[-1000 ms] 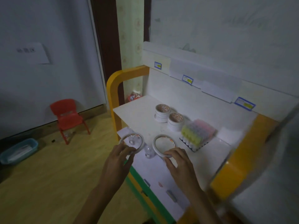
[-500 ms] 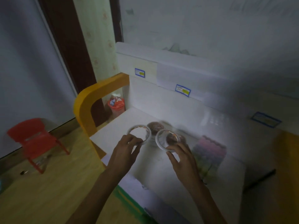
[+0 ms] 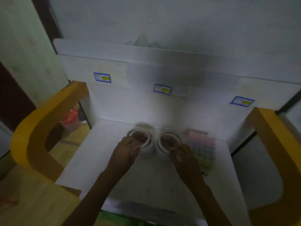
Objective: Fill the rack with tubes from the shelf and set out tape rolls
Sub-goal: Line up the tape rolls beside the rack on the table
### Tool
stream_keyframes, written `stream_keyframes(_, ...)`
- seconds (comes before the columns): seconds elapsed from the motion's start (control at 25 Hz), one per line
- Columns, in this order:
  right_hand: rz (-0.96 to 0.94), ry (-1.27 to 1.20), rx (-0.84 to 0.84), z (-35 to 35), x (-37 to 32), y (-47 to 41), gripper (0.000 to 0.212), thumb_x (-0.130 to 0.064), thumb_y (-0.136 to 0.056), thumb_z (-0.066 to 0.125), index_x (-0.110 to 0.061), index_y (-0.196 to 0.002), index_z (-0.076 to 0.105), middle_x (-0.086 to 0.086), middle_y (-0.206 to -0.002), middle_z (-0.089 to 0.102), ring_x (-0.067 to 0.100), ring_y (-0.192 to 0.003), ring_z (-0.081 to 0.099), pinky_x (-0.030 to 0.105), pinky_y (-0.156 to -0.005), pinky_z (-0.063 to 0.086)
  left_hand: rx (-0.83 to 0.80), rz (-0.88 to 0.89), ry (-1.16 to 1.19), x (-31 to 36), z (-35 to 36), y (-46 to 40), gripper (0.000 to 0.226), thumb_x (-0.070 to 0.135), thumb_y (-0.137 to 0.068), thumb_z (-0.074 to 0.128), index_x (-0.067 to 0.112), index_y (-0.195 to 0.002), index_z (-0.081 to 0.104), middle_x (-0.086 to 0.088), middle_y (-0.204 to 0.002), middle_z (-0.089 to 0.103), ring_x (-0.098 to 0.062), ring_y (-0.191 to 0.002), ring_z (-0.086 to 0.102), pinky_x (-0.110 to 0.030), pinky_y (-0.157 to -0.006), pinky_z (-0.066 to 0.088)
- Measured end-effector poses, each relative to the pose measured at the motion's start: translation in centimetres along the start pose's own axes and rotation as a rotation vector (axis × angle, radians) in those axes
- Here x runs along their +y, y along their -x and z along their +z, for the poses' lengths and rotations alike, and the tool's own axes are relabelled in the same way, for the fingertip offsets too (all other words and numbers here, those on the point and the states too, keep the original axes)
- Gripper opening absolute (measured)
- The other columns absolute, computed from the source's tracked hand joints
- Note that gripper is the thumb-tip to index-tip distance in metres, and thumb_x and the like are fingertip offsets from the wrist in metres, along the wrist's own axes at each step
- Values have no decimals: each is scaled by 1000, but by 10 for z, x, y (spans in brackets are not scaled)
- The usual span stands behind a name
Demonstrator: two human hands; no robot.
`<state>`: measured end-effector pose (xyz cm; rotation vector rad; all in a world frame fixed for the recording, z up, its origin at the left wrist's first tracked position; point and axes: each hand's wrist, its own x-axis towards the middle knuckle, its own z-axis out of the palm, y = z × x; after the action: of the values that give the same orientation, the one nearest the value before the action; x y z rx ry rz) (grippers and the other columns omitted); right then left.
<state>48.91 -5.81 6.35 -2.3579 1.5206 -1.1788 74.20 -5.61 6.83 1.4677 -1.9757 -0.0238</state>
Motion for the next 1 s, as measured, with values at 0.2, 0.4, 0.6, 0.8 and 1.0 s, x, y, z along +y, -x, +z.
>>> stream_keyframes(0.2, 89, 91, -12, 18, -11, 6, 13, -15, -85, 61, -8, -94, 68, 8, -93, 65, 28, -89, 60, 32, -80, 48, -13, 132, 45, -13, 6, -9, 30, 26, -86, 49, 10, -98, 71, -10, -96, 67, -21, -92, 51, -28, -78, 42)
stream_keyframes(0.4, 124, 140, -27, 25, -15, 9, 23, -22, -90, 52, -8, -97, 68, 9, -96, 65, 28, -89, 60, 35, -75, 52, -8, 180, 95, -20, 4, -12, 26, 23, -86, 49, 12, -94, 71, -7, -92, 65, -21, -87, 50, -29, -74, 42)
stream_keyframes(0.6, 135, 132, -21, 26, -19, 4, 18, -19, -91, 55, -9, -98, 68, 7, -96, 64, 19, -92, 53, 32, -77, 48, -32, 192, 122, -19, 2, -17, 26, 24, -84, 49, 13, -93, 70, -5, -90, 64, -19, -87, 48, -28, -73, 38)
stream_keyframes(0.8, 157, 108, 17, 16, -28, 8, 20, -17, -89, 64, -12, -108, 65, 5, -110, 63, 18, -106, 54, 29, -91, 47, -106, 186, 126, -19, -2, -17, 30, 27, -75, 54, 18, -103, 63, -1, -99, 61, -20, -94, 49, -27, -80, 36)
stream_keyframes(1.0, 238, 156, 43, -25, -39, 27, 26, -21, -88, 67, -13, -112, 63, 7, -109, 64, 16, -103, 55, 22, -81, 47, -156, 243, 97, 10, -4, -26, 38, 33, -78, 53, 11, -108, 62, -7, -108, 60, -31, -104, 52, -41, -90, 42)
